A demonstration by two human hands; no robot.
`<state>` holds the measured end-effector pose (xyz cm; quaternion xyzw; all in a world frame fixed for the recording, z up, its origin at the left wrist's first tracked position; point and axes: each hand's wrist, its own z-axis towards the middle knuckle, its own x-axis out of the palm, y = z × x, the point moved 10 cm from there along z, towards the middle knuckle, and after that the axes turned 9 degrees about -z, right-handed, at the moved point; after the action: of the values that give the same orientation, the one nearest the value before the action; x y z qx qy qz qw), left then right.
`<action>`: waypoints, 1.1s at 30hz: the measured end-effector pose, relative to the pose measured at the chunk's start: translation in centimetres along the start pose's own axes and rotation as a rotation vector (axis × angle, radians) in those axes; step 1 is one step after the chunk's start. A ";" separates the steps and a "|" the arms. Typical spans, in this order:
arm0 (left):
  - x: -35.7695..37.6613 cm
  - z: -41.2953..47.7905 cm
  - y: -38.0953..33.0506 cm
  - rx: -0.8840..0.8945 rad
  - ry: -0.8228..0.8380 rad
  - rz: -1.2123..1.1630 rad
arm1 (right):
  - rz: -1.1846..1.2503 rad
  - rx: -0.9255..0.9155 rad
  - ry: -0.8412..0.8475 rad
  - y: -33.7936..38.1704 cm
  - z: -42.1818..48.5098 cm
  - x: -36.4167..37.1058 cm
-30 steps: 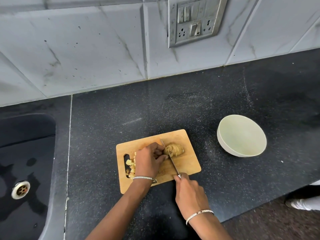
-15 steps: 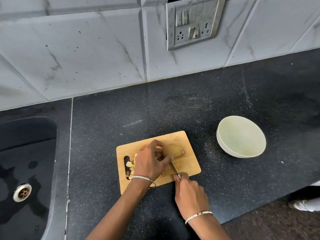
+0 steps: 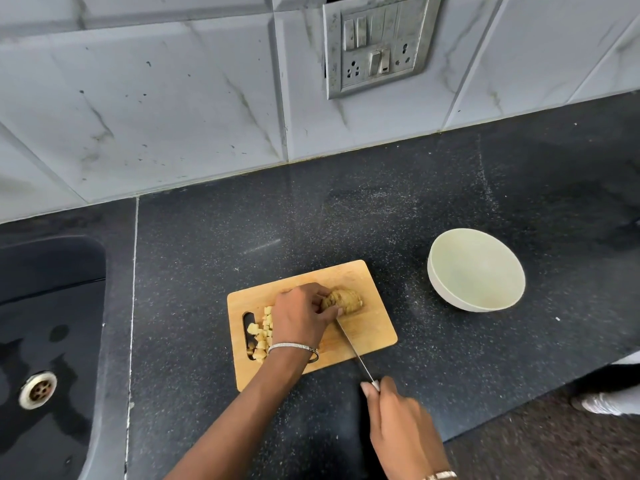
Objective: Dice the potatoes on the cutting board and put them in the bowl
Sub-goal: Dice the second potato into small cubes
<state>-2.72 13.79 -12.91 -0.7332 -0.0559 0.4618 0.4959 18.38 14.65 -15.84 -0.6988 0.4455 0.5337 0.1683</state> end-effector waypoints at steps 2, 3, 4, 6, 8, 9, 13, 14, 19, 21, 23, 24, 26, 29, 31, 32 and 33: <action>0.1 0.0 0.1 -0.005 0.021 -0.021 | -0.045 0.039 0.013 -1.2 -1.3 -0.1; 0.2 0.0 0.2 -0.009 0.041 -0.034 | -0.073 0.065 0.007 -1.9 -1.8 -0.2; 0.3 0.0 0.3 -0.017 0.065 -0.051 | -0.090 0.097 -0.002 -2.7 -2.2 -0.5; 0.3 -0.2 0.9 -0.047 0.114 -0.110 | -0.078 0.136 -0.050 -3.9 -2.8 -1.6; 0.2 -0.4 1.5 -0.082 0.141 -0.159 | -0.025 0.111 -0.094 -3.6 -2.7 -2.5; 0.1 -0.6 1.8 -0.089 0.145 -0.159 | -0.001 0.080 -0.111 -3.1 -2.5 -2.9; 0.0 -0.9 1.7 -0.057 0.101 -0.130 | 0.006 -0.052 -0.163 0.0 -0.9 -3.6; -0.1 -0.9 1.6 -0.056 0.086 -0.125 | 0.015 -0.066 -0.158 0.7 -0.5 -3.6; -0.2 -0.7 1.5 -0.072 0.029 -0.034 | 0.038 -0.091 -0.156 2.7 0.8 -3.1; -0.4 -0.8 1.6 -0.065 0.010 -0.012 | 0.036 -0.071 -0.158 2.8 1.0 -2.6; -0.4 -0.7 1.8 -0.063 0.000 -0.023 | 0.008 -0.059 -0.164 2.8 1.2 -2.4; -0.3 -0.8 1.9 -0.064 -0.001 -0.035 | -0.013 -0.057 -0.167 2.8 1.3 -2.3; -0.2 -0.9 1.9 -0.059 -0.003 -0.057 | -0.054 -0.060 -0.175 2.8 1.4 -2.2; -0.2 -1.0 1.8 -0.051 -0.007 -0.063 | -0.073 -0.055 -0.175 2.8 1.6 -2.1; -0.2 -1.1 1.6 -0.039 -0.017 -0.049 | -0.081 -0.045 -0.167 2.7 1.7 -2.1; -0.2 -1.1 1.5 -0.034 -0.027 -0.041 | -0.085 -0.042 -0.165 2.7 1.7 -2.2; -0.3 -1.2 1.4 -0.035 -0.035 -0.038 | -0.084 -0.040 -0.160 2.7 1.7 -2.2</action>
<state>-2.56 12.08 -13.74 -0.7323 -0.0867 0.4639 0.4909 15.12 15.32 -13.83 -0.6753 0.3902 0.5890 0.2118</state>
